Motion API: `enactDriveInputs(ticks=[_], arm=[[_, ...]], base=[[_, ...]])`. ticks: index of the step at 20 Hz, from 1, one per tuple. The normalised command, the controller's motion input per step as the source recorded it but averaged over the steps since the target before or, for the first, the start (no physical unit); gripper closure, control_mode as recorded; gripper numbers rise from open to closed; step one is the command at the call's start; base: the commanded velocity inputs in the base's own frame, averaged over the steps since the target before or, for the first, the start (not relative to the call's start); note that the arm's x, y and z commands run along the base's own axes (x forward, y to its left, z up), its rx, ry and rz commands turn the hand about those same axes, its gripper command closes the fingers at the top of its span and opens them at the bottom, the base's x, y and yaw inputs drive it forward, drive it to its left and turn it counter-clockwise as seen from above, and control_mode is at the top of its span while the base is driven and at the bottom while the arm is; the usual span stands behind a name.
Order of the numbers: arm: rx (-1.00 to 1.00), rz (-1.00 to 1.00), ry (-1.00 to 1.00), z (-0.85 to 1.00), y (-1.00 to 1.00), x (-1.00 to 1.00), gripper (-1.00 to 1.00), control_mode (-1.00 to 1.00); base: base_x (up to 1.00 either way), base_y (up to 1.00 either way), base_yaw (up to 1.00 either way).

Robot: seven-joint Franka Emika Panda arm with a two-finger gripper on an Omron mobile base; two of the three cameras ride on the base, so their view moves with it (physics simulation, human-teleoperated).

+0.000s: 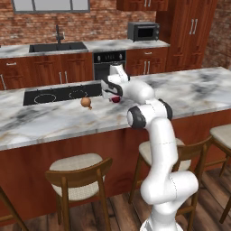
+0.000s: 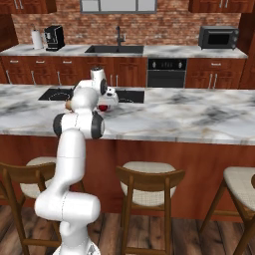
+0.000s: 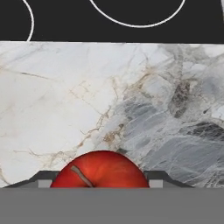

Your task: Place the liquor on the top shelf of the fridge to keep it out of children's reach, and place the onion and apple on lower shelves for easy access.

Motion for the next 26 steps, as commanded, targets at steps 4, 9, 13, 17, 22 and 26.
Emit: enactDriveInputs(ticks=[4,9,13,17,22,26], arm=[[-0.02,0.0,0.0,-0.93,-0.71,-0.91,1.0,-1.0],[0.0,0.0,0.05,-1.0,-0.91,-1.0,1.0,-1.0],[0.0,0.0,0.03,-0.9,-0.71,-1.0,1.0,-1.0],[0.0,0.0,0.0,-0.33,-0.39,-1.0,1.0,-1.0],[0.0,0.04,0.0,0.04,-0.14,-1.0,1.0,-1.0],[0.0,0.11,-0.05,0.28,0.0,-1.0,1.0,-1.0]], base=[[0.0,0.0,0.0],[0.0,0.0,0.0],[0.0,0.0,0.0],[0.0,0.0,0.0],[0.0,0.0,0.0],[0.0,0.0,0.0]])
